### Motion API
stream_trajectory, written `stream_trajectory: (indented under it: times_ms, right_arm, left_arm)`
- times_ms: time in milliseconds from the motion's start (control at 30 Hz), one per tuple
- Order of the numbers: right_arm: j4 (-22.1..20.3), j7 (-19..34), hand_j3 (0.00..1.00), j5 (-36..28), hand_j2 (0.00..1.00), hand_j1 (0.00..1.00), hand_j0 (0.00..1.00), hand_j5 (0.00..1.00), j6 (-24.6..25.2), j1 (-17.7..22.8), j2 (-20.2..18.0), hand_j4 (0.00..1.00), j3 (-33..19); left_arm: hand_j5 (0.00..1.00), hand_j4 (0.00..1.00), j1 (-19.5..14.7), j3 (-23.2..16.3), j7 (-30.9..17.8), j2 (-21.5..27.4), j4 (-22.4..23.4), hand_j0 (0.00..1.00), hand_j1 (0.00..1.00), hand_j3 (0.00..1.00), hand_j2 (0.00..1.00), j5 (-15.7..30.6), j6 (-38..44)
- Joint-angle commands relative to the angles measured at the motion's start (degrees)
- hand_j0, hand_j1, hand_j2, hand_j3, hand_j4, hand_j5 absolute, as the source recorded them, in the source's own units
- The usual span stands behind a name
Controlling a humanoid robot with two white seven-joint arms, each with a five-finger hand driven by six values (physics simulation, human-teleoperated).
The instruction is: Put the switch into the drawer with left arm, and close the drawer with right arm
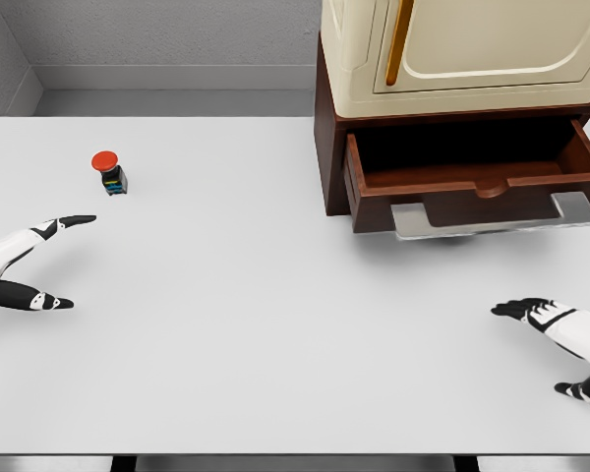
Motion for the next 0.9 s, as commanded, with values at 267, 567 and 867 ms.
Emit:
stream_trajectory:
  times_ms: [267, 567, 867]
  right_arm:
    - [-0.07, 0.23, 1.00, -1.11, 1.00, 1.00, 1.00, 1.00, 0.15, -0.70, -0.54, 1.00, -2.25]
    - [-0.07, 0.23, 1.00, -5.51, 1.00, 1.00, 1.00, 1.00, 0.15, -0.70, -3.09, 1.00, -6.03]
    - [-0.07, 0.23, 1.00, -7.79, 1.00, 1.00, 1.00, 1.00, 0.15, -0.79, -3.53, 1.00, -9.02]
  left_arm:
    - [1.00, 1.00, -2.98, 0.51, 0.02, -2.92, -0.65, 1.00, 1.00, 1.00, 1.00, 0.65, 0.14]
    - [1.00, 1.00, -17.31, -0.19, 0.02, -11.18, 7.69, 1.00, 1.00, 1.00, 1.00, 4.52, 6.56]
    - [1.00, 1.00, -25.58, -0.90, 0.02, -17.33, 25.72, 1.00, 1.00, 1.00, 1.00, 9.09, 17.82]
